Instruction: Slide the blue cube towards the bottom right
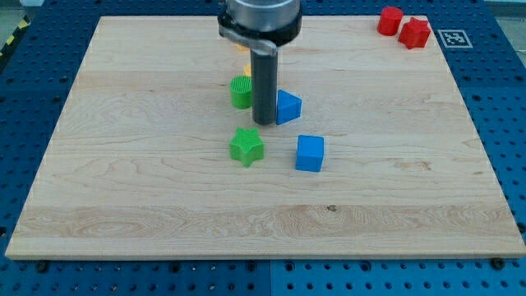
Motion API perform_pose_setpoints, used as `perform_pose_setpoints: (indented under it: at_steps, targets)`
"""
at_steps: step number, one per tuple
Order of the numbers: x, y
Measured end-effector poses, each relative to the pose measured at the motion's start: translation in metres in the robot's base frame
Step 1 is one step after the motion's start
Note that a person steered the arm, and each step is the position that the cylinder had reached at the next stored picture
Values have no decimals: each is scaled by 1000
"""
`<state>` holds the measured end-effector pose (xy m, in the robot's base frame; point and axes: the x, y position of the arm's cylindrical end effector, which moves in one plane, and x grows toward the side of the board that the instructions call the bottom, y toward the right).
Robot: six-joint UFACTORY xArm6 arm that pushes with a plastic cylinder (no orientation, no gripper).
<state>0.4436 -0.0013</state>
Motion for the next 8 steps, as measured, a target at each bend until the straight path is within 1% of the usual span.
perform_pose_setpoints:
  at_steps: [2,4,5,6,7,8]
  targets:
    - [53,10]
    - [55,73]
    - [55,79]
    - [41,94]
    - [23,97]
    - [40,100]
